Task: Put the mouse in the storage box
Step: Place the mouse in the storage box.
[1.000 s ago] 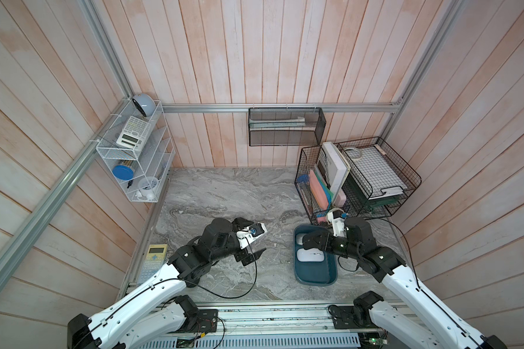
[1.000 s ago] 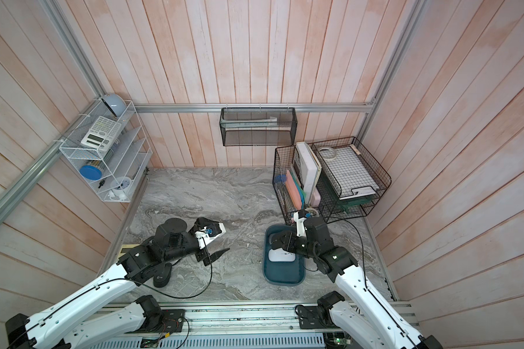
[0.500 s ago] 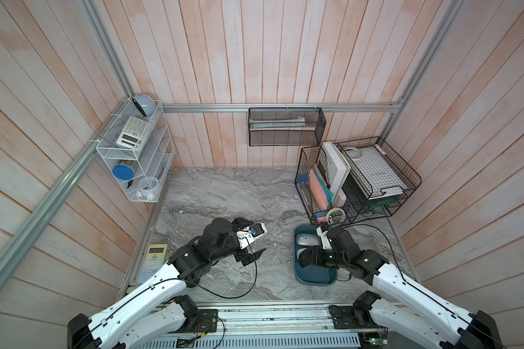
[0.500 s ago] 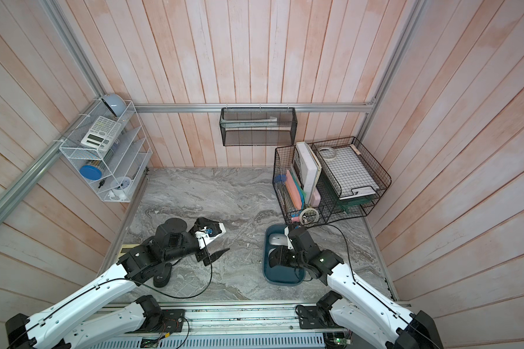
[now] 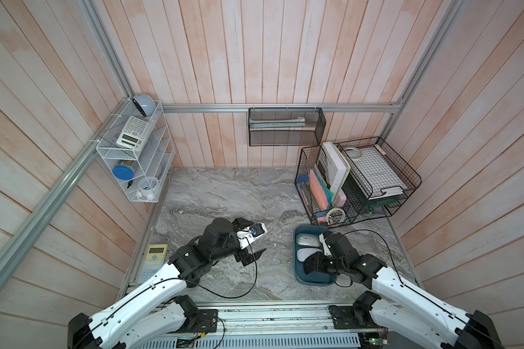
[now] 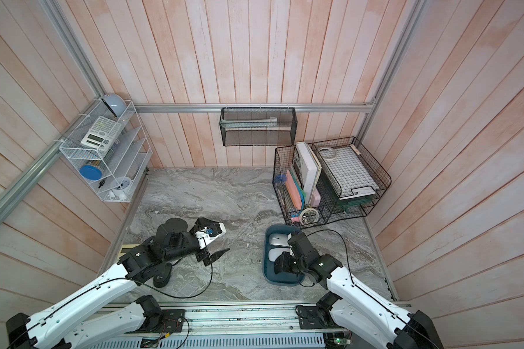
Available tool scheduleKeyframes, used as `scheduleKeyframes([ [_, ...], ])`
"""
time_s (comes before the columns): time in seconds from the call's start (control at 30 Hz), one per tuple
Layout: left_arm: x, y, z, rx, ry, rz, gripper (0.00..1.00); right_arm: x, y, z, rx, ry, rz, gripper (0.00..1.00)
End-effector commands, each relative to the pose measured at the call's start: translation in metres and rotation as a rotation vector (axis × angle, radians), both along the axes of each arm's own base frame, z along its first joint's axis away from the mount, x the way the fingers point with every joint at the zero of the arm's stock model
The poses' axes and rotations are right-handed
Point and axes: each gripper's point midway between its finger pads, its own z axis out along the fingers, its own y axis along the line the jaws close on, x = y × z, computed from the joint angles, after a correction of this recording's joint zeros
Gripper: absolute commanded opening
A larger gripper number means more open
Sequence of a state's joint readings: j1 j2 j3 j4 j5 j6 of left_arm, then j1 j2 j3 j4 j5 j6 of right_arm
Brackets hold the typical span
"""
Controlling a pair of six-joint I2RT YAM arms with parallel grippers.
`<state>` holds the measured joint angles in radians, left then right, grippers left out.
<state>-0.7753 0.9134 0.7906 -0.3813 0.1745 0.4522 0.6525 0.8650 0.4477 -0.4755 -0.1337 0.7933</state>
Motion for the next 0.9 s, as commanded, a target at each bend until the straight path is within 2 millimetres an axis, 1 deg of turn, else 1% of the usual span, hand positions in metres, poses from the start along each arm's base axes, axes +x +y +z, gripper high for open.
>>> scheduleKeyframes([
  [0.0, -0.001, 0.001, -0.008, 0.016, 0.015, 0.007, 1.0, 0.002, 0.001, -0.003, 0.002, -0.007, -0.023, 0.27],
  [0.17, 0.001, 0.001, -0.008, 0.02, 0.012, 0.013, 1.0, 0.004, 0.004, -0.012, 0.0, 0.01, -0.038, 0.3],
  [0.2, 0.001, 0.001, -0.009, 0.022, 0.013, 0.013, 1.0, 0.004, 0.005, -0.012, 0.002, 0.011, -0.04, 0.31],
  [0.27, 0.001, 0.001, -0.009, 0.022, 0.016, 0.011, 1.0, 0.004, 0.005, -0.013, -0.007, 0.018, -0.04, 0.38],
  [0.37, 0.0, 0.001, -0.009, 0.02, 0.015, 0.009, 1.0, 0.003, 0.001, -0.012, -0.029, 0.02, -0.044, 0.46],
  [0.57, -0.001, 0.001, -0.01, 0.021, 0.021, 0.004, 1.0, 0.0, -0.01, -0.005, -0.071, -0.004, -0.048, 0.57],
  [0.67, -0.001, 0.001, -0.009, 0.021, 0.021, 0.005, 1.0, -0.002, -0.016, -0.001, -0.09, -0.019, -0.046, 0.59],
  [0.77, 0.0, 0.002, -0.01, 0.02, 0.029, 0.019, 1.0, -0.003, -0.023, 0.004, -0.112, -0.035, -0.048, 0.6],
  [0.87, 0.006, 0.006, -0.008, 0.015, 0.043, 0.068, 1.0, -0.004, -0.028, 0.008, -0.131, -0.053, -0.049, 0.61],
])
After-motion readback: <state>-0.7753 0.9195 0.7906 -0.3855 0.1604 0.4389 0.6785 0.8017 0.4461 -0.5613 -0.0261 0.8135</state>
